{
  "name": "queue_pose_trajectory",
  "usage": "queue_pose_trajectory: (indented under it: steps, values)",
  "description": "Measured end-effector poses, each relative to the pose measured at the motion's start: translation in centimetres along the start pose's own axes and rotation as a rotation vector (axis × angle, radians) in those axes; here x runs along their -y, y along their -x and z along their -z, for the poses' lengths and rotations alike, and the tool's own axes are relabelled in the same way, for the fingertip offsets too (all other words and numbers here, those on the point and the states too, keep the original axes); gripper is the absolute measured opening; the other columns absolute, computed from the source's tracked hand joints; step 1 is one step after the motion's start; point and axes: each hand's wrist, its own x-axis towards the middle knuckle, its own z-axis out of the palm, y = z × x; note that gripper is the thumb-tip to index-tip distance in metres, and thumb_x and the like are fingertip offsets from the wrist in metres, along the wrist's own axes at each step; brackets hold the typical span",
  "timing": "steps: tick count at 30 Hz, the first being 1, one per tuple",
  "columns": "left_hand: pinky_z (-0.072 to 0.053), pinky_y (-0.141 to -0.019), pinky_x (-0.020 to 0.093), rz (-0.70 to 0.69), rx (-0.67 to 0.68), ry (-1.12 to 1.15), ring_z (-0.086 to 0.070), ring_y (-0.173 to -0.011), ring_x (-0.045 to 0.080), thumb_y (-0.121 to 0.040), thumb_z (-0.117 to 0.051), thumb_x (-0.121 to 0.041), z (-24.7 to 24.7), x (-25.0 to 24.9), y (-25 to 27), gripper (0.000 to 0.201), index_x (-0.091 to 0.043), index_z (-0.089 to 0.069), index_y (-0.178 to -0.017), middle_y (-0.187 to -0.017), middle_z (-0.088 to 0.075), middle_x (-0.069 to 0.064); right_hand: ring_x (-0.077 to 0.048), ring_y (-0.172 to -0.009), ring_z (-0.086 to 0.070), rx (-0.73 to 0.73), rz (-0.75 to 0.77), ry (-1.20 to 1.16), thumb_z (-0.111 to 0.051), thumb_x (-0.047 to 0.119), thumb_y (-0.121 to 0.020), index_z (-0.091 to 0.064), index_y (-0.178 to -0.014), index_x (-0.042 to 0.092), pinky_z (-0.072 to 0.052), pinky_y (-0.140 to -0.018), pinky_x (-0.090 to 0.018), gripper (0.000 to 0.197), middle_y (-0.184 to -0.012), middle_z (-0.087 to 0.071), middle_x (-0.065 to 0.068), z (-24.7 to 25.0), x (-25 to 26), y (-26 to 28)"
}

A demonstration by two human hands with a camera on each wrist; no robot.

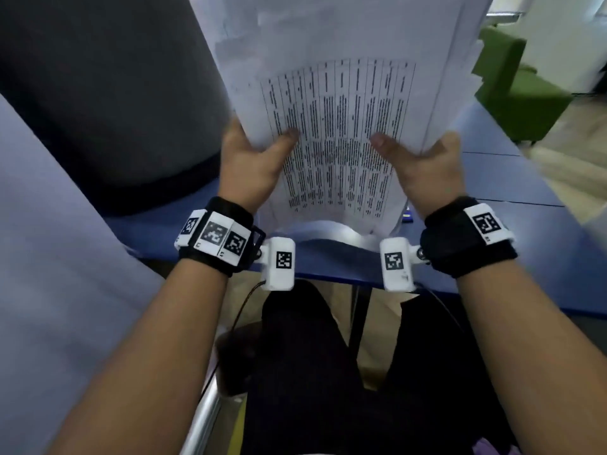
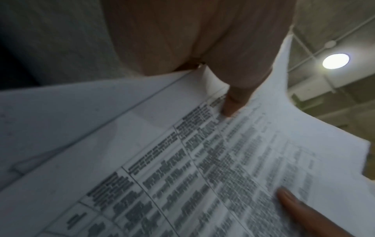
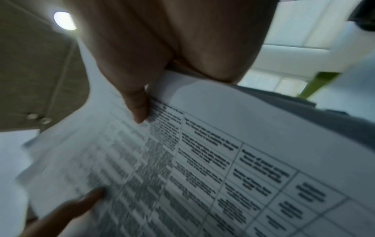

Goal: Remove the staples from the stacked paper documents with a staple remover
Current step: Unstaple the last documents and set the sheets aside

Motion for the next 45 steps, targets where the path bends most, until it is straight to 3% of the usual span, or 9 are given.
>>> queue_pose_trajectory:
  steps: [8,11,15,17,28,34,38,42,45]
  values:
    - [-0.059,-0.092,0.036,-0.003,0.014,0.017,-0.070,-0.110,0.017,-0.081,-0.083,-0.006,-0.1,1.4,1.2,0.057,-0.024,-0.046,-0.120,-0.118,-0.065,0.004,-0.016,-0.095,-0.075,0.096,-0.118,0.055,-0.085,0.014,-0.078,-0.075,-0.100,0.016,-0.060,-0.088,-0.039,0.024,-0.098,-0.078,0.002,-0.4,-3.9,1.6]
    - [-0.058,-0.088,0.032,-0.097,-0.030,0.011,-0.069,-0.101,0.010,-0.083,-0.077,0.000,-0.4,1.3,0.1,0.054,-0.011,-0.040,-0.120,-0.113,-0.062,0.009,0.007,-0.081,-0.070,0.085,-0.103,0.062,-0.080,0.009,-0.083,-0.067,-0.087,0.019,-0.057,-0.078,-0.018,0.017,-0.086,-0.073,0.014,-0.6,-3.0,1.3]
    - [-0.058,-0.085,0.030,-0.023,-0.033,-0.001,-0.072,-0.096,0.009,-0.087,-0.073,0.001,-0.8,2.8,0.5,0.042,0.003,-0.049,-0.120,-0.107,-0.069,0.005,-0.015,-0.099,-0.074,0.146,-0.139,0.098,-0.083,0.020,-0.081,-0.075,-0.101,0.019,-0.058,-0.093,-0.047,0.021,-0.103,-0.077,0.001,-0.1,-4.2,2.1]
    - [-0.059,-0.089,0.033,0.015,-0.031,0.005,-0.073,-0.101,0.015,-0.089,-0.075,-0.005,-1.1,3.0,0.9,0.041,0.006,-0.055,-0.123,-0.110,-0.073,0.009,-0.015,-0.099,-0.074,0.143,-0.157,0.120,-0.084,0.024,-0.080,-0.074,-0.096,0.024,-0.058,-0.093,-0.046,0.019,-0.101,-0.077,0.004,0.0,-4.6,2.4]
    - [-0.059,-0.094,0.037,0.107,0.128,-0.037,-0.073,-0.106,0.018,-0.092,-0.073,-0.026,-2.2,3.1,-0.9,0.046,0.005,-0.063,-0.125,-0.115,-0.075,0.010,-0.014,-0.100,-0.073,0.121,-0.137,0.147,-0.081,0.021,-0.083,-0.074,-0.104,0.018,-0.058,-0.093,-0.045,0.023,-0.105,-0.076,0.002,1.0,-5.0,1.4]
    - [-0.059,-0.082,0.025,0.059,0.008,-0.002,-0.074,-0.097,0.014,-0.086,-0.081,-0.018,-3.0,1.9,-1.8,0.049,0.003,-0.058,-0.123,-0.110,-0.074,0.010,-0.003,-0.089,-0.073,0.077,-0.105,0.130,-0.080,0.015,-0.085,-0.072,-0.089,0.025,-0.059,-0.089,-0.033,0.013,-0.092,-0.075,0.011,1.3,-2.9,-0.5]
    - [-0.057,-0.082,0.021,0.125,0.097,-0.026,-0.074,-0.093,0.005,-0.086,-0.081,-0.010,-3.8,4.0,0.0,0.029,-0.014,-0.064,-0.110,-0.101,-0.075,-0.005,-0.009,-0.098,-0.072,0.109,-0.171,0.144,-0.085,0.025,-0.079,-0.071,-0.098,0.027,-0.057,-0.094,-0.043,0.023,-0.102,-0.077,0.006,2.0,-4.5,0.8]
    - [-0.057,-0.079,0.018,0.118,0.097,0.009,-0.074,-0.087,0.001,-0.088,-0.079,-0.008,-5.0,4.0,1.0,0.024,-0.020,-0.064,-0.102,-0.097,-0.074,-0.007,0.009,-0.078,-0.067,0.008,-0.152,0.171,-0.082,0.019,-0.082,-0.061,-0.082,0.027,-0.057,-0.081,-0.024,0.023,-0.086,-0.068,0.017,2.5,-4.8,1.3]
    - [-0.060,-0.086,0.029,0.100,0.120,-0.009,-0.075,-0.096,0.009,-0.087,-0.081,-0.014,-5.4,4.0,1.2,0.030,-0.012,-0.066,-0.112,-0.103,-0.076,-0.003,-0.004,-0.092,-0.073,0.042,-0.141,0.202,-0.083,0.023,-0.081,-0.071,-0.093,0.029,-0.059,-0.088,-0.033,0.018,-0.096,-0.076,0.011,3.6,-4.9,0.9]
